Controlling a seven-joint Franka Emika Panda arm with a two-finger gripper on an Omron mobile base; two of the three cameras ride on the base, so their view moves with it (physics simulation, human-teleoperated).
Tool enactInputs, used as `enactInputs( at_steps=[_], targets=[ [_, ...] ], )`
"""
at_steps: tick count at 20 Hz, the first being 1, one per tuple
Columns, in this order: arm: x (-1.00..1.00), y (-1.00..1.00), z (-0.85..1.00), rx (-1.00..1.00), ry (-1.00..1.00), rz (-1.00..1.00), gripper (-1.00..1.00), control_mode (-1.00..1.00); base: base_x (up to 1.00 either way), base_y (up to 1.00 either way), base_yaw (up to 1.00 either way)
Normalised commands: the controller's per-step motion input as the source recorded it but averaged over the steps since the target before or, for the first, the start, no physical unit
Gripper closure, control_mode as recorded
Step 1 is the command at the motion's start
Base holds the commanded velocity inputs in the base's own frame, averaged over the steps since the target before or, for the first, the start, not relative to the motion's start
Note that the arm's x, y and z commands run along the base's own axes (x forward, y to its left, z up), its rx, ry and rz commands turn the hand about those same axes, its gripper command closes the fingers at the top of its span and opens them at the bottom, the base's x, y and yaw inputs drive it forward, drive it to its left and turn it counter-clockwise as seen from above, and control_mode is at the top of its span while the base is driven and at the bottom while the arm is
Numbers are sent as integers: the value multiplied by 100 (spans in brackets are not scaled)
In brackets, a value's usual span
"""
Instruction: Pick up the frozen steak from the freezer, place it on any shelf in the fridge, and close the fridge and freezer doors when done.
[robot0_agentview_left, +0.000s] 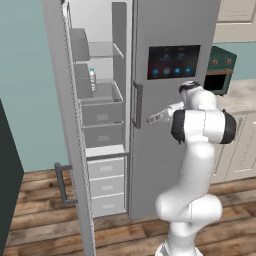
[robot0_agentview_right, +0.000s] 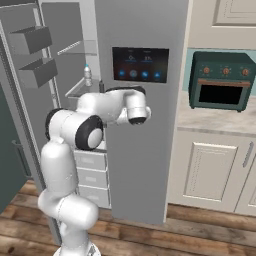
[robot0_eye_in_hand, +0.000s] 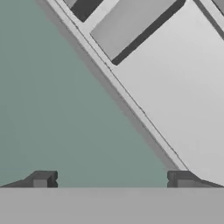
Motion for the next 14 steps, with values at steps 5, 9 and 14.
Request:
enactInputs(
  at_steps=[5, 9, 14],
  targets=[
    [-100, 7, 100, -12, -30, -1, -100, -100, 0, 0, 0],
    [-100, -16, 88, -13, -31, -1, -100, -100, 0, 0, 0],
    [-100, -33, 77, -18, -40, 0, -100, -100, 0, 0, 0]
  ],
)
